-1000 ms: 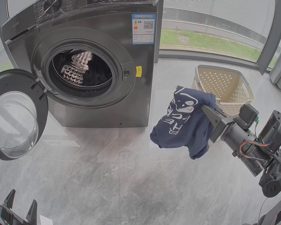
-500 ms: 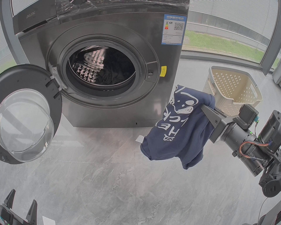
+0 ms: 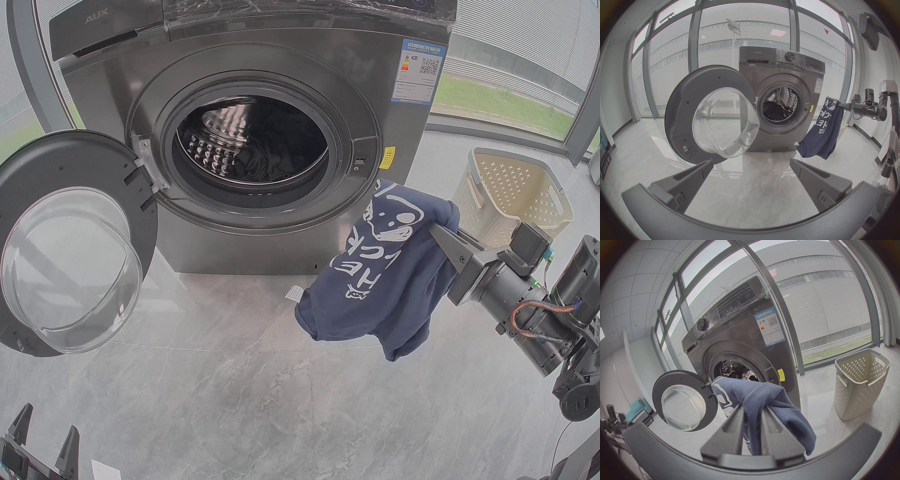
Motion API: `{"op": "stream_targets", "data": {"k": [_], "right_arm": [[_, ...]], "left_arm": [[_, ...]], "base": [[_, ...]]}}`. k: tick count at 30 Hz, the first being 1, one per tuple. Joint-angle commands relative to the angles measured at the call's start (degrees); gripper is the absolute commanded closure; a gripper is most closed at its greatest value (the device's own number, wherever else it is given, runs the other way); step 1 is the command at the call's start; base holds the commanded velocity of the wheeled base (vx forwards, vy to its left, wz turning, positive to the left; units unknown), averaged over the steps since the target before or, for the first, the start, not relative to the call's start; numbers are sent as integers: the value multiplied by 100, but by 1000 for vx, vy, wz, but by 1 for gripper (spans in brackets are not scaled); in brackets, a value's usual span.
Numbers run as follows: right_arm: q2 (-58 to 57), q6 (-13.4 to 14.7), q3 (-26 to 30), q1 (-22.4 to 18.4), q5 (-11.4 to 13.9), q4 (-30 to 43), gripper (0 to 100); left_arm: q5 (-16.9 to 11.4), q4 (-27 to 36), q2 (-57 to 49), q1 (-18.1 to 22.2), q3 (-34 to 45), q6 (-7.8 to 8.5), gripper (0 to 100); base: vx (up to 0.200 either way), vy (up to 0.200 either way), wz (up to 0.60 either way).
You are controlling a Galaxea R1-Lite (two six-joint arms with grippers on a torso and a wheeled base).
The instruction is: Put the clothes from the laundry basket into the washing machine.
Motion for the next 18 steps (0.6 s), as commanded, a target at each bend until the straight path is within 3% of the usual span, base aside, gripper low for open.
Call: {"op": "stream_targets", "data": {"k": [1,18], "right_arm": [[-3,-1,6,3,-1,0,100],[-12,-1,41,3,8,9,100]], "left_arm": [[4,0,-88,-2,92,-2,0],[4,0,-88,-2,92,7,0]], "base": [[0,200,0],[0,200,0]]}}
